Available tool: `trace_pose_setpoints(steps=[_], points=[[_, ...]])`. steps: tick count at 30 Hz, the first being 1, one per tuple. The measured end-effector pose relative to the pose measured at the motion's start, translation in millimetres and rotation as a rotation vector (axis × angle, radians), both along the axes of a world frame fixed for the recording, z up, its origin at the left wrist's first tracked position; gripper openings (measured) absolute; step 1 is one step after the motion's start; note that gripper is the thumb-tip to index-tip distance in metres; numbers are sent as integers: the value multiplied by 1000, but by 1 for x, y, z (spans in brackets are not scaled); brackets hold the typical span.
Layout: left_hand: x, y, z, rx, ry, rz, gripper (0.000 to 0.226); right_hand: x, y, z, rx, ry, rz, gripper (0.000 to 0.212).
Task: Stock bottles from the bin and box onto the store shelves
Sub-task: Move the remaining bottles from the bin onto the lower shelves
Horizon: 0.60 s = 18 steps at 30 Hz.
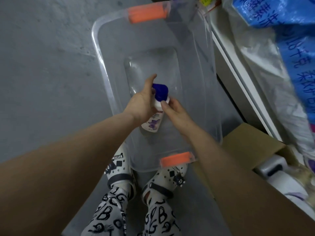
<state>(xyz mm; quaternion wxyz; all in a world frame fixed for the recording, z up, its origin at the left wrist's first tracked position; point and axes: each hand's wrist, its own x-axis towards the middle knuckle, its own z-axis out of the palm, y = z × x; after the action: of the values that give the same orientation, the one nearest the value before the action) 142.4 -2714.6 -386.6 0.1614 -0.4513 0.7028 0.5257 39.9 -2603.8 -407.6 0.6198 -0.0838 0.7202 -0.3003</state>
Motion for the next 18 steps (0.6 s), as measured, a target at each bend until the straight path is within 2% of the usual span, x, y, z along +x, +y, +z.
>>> trace_pose_setpoints(steps=[2,4,6,9,13,15,18], points=[[-6,0,-12,57,6,70,104,-1,-1,-11,29,-50,-4,56],[-11,0,-23,89,-50,53,89,-2,-2,-19,79,-95,-6,70],[-13,3,-30,124,-153,-14,67,-1,-1,-27,130,-111,2,67],[-8,5,-30,170,-167,-19,54,7,-3,-28,137,-113,-44,57],[2,4,-13,175,-92,52,49,14,-7,-20,150,-131,-108,87],[6,3,2,212,-29,119,45,12,-10,-4,158,-152,-114,85],[11,-1,32,307,24,209,42,7,-17,32,171,-131,-98,69]])
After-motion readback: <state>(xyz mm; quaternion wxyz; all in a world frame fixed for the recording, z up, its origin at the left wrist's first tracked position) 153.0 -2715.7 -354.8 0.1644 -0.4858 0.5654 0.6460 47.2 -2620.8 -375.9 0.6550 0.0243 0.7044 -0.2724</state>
